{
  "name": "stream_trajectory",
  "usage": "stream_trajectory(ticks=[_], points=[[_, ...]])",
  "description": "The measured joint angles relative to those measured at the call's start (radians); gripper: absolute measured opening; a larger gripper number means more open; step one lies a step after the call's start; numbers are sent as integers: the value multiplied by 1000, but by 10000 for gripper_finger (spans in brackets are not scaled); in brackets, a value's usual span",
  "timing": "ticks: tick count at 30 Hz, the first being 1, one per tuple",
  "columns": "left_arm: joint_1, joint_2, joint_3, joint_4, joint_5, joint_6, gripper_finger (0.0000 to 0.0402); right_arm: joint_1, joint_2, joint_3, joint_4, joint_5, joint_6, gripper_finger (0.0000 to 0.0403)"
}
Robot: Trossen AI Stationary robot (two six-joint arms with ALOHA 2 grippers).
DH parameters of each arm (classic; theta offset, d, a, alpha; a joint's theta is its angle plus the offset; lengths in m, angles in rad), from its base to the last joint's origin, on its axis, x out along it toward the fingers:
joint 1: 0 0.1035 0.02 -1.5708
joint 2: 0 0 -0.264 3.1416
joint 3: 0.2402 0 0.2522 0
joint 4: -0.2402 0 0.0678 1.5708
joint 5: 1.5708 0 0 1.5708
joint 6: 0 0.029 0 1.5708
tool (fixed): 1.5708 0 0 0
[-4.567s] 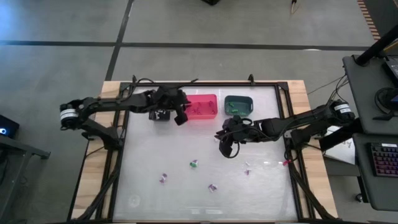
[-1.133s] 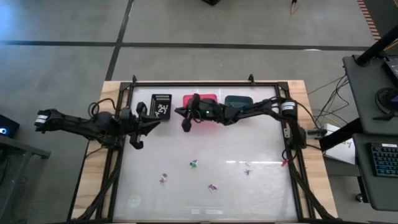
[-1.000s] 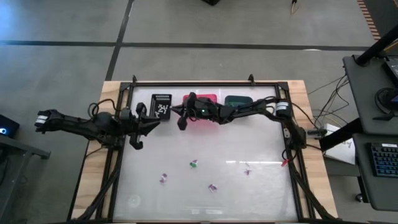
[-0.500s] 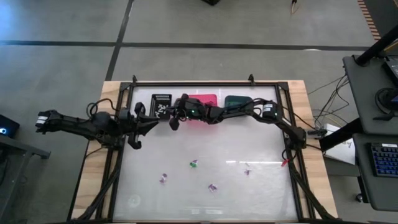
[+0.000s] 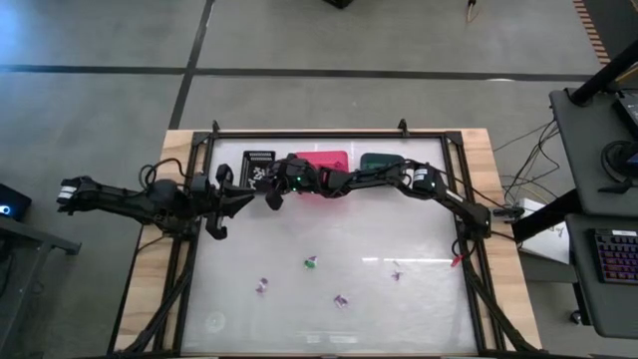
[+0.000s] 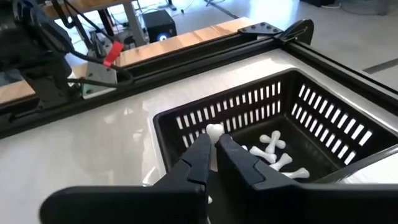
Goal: Sort Halloween decoration
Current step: Put the white bone toy into the black bin, then put the purple hat toy into the pink bin
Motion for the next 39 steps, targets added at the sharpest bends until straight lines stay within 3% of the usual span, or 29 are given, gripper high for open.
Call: stream_trajectory(ticks=[9, 14, 22, 33, 39], points=[[0, -1, 0, -5, 0, 0, 52, 1, 0, 3, -7, -4, 7, 85], [0, 0, 1, -28, 8, -22, 52, 7, -40, 0, -113, -50, 4, 109], [-16, 20, 2, -149, 34, -140, 52, 66, -197, -29, -493, -77, -84, 100], [-123, 133, 2, -196, 34, -175, 52, 199, -348, -36, -987, -78, -128, 79], [-199, 232, 27, -338, 25, -324, 52, 272, -419, -37, -1283, -79, -124, 85]])
